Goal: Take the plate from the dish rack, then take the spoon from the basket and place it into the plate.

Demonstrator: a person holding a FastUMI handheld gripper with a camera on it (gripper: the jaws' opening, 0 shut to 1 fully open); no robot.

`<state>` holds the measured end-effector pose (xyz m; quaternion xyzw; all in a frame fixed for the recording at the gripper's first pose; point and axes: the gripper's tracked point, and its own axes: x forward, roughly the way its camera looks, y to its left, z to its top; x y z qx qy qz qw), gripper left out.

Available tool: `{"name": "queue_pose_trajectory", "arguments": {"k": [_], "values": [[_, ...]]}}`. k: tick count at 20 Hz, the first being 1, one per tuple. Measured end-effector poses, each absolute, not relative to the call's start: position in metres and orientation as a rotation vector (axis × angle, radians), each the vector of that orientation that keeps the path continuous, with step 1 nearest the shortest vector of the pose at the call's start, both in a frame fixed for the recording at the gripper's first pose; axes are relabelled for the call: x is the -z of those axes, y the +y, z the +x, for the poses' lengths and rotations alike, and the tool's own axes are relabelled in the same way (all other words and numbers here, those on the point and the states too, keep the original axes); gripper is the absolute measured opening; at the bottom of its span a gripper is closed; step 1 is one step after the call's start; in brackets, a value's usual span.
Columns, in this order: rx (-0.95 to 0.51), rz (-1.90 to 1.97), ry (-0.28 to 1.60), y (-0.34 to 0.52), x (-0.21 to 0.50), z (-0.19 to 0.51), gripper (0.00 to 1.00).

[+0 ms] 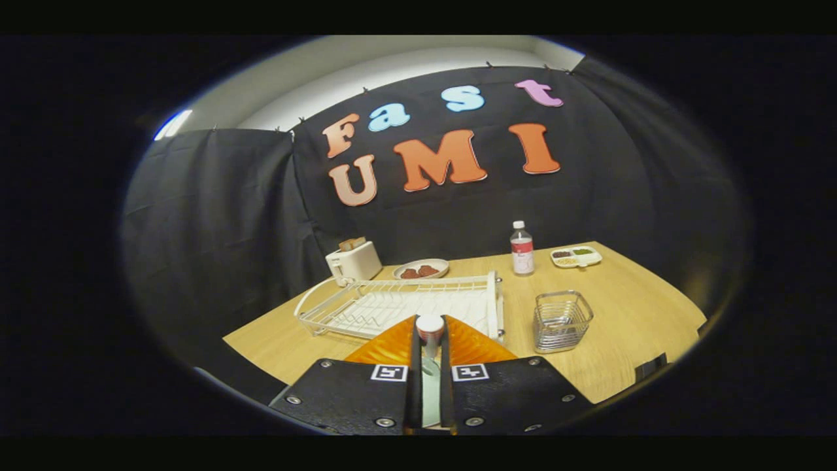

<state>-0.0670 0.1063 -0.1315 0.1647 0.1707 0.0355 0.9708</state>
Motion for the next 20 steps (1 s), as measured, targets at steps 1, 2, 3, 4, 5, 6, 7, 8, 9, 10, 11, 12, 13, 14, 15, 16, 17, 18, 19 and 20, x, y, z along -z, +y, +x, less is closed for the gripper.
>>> {"name": "queue_pose_trajectory", "arguments": {"k": [1,2,3,4,5,6,7,8,9,10,11,12,13,14,15,16,17,18,19,20], "values": [[-0.081,0.342,0.358,0.110,0.136,-0.067,0.10],[-0.086,0.350,0.370,0.113,0.141,-0.066,0.10],[-0.093,0.358,0.383,0.117,0.146,-0.066,0.10],[-0.099,0.371,0.396,0.120,0.152,-0.066,0.10],[-0.108,0.384,0.412,0.124,0.158,-0.067,0.10],[-0.113,0.393,0.427,0.127,0.163,-0.068,0.10],[-0.115,0.397,0.442,0.129,0.169,-0.067,0.10],[-0.117,0.403,0.455,0.130,0.174,-0.067,0.10],[-0.119,0.410,0.467,0.131,0.178,-0.068,0.10],[-0.126,0.416,0.473,0.132,0.180,-0.069,0.10],[-0.126,0.422,0.461,0.132,0.178,-0.067,0.10],[-0.129,0.420,0.461,0.132,0.180,-0.067,0.10],[-0.131,0.418,0.458,0.130,0.181,-0.066,0.10],[-0.135,0.419,0.455,0.129,0.181,-0.067,0.11],[-0.134,0.413,0.454,0.127,0.182,-0.066,0.11],[-0.126,0.396,0.456,0.123,0.186,-0.066,0.12],[-0.116,0.372,0.458,0.118,0.188,-0.065,0.14],[-0.105,0.348,0.461,0.116,0.191,-0.065,0.16],[-0.101,0.333,0.460,0.113,0.193,-0.065,0.19],[-0.101,0.323,0.460,0.112,0.194,-0.065,0.20]]}}
